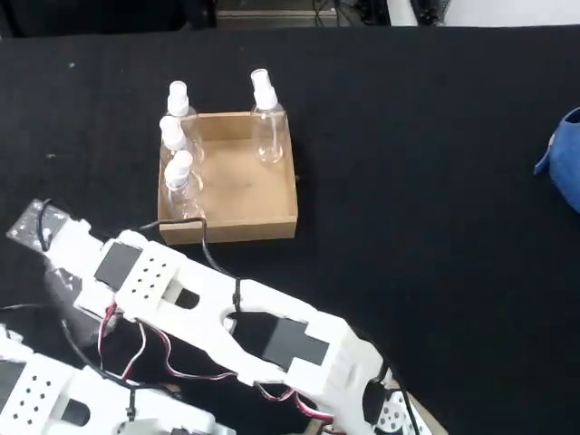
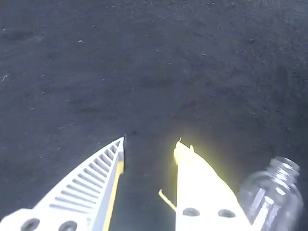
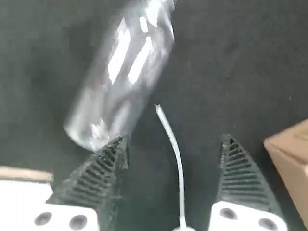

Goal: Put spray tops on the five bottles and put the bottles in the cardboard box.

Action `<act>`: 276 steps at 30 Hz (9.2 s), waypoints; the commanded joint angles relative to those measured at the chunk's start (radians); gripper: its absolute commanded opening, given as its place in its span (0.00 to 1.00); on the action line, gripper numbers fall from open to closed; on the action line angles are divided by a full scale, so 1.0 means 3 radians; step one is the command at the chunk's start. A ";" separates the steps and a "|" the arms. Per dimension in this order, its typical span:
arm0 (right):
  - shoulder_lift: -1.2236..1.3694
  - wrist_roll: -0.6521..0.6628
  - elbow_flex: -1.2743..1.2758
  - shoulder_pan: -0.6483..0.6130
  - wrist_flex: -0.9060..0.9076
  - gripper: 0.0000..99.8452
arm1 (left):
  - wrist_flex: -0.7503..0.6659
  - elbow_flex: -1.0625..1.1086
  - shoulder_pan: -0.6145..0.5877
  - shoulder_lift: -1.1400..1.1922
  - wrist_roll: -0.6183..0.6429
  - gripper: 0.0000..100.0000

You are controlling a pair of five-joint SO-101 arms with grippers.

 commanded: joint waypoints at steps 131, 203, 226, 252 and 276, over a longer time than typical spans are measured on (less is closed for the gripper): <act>-0.4498 0.2409 0.2647 0.2711 0.1754 0.01 | 0.1565 -0.2038 0.1609 -0.0312 -0.1187 0.03; -0.1522 0.7764 0.1685 0.6608 0.0742 0.31 | -0.0926 0.0284 0.6703 0.0148 -0.0511 0.03; -0.0560 0.7784 0.0969 0.6214 0.1069 0.32 | -0.0921 0.0263 0.6703 0.0179 -0.0532 0.03; -0.0673 0.7109 0.1895 0.6286 -0.0210 0.03 | -0.0921 0.0269 0.6703 0.0179 -0.0532 0.03; -0.0974 0.3498 0.2156 0.6337 -0.0072 0.28 | -0.0921 0.0284 0.6703 0.0179 -0.0537 0.03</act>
